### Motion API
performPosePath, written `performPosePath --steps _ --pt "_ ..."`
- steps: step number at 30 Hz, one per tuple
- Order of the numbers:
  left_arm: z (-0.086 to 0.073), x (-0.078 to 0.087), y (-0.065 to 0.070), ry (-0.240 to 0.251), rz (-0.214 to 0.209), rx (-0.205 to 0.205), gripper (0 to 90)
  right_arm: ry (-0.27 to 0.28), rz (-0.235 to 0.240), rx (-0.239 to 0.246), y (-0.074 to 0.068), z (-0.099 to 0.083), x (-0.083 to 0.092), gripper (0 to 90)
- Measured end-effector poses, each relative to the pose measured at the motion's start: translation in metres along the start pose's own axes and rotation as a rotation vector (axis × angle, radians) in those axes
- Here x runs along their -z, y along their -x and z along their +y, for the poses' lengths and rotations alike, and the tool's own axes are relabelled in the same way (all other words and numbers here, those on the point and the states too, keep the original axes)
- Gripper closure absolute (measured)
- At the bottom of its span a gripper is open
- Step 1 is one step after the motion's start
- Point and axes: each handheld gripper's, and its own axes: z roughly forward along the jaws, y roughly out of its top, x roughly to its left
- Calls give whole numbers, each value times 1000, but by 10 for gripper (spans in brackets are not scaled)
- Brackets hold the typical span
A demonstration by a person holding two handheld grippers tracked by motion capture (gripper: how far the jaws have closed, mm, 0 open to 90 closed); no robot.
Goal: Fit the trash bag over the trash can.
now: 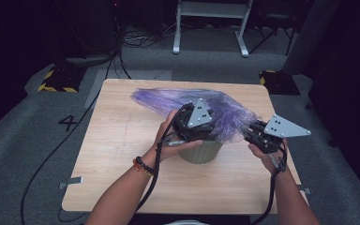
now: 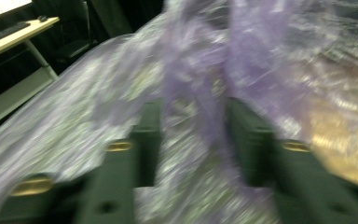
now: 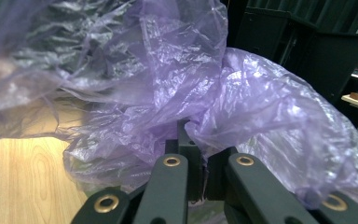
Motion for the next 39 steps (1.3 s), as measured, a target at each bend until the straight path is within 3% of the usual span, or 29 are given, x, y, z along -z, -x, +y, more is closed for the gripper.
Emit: performPosePath --steps 3,7,15,21,24,27,29,32,39 --pt "-7 11 -4 16 1 13 395 12 -15 -11 5 -2 9 889" --pt "-15 26 -10 1 -2 30 312 21 -37 -24 12 -4 20 890" --pt "-39 64 -28 -31 89 29 243 26 -111 -41 29 -7 46 890" --pt "-59 87 -51 -37 165 92 221 28 -149 -74 47 -18 66 889" --pt "-64 91 -65 -46 191 108 223 33 -150 -84 53 -21 75 889" --pt "-68 89 -80 -38 138 154 238 37 -158 -88 57 -23 83 889" --pt "-69 85 -84 -28 118 152 302 33 -161 -85 59 -24 88 889" --pt "-66 75 -88 -27 89 163 320 26 -151 -82 61 -26 92 889" --pt "-46 50 -89 17 22 148 205 20 -103 -59 57 -21 96 890"
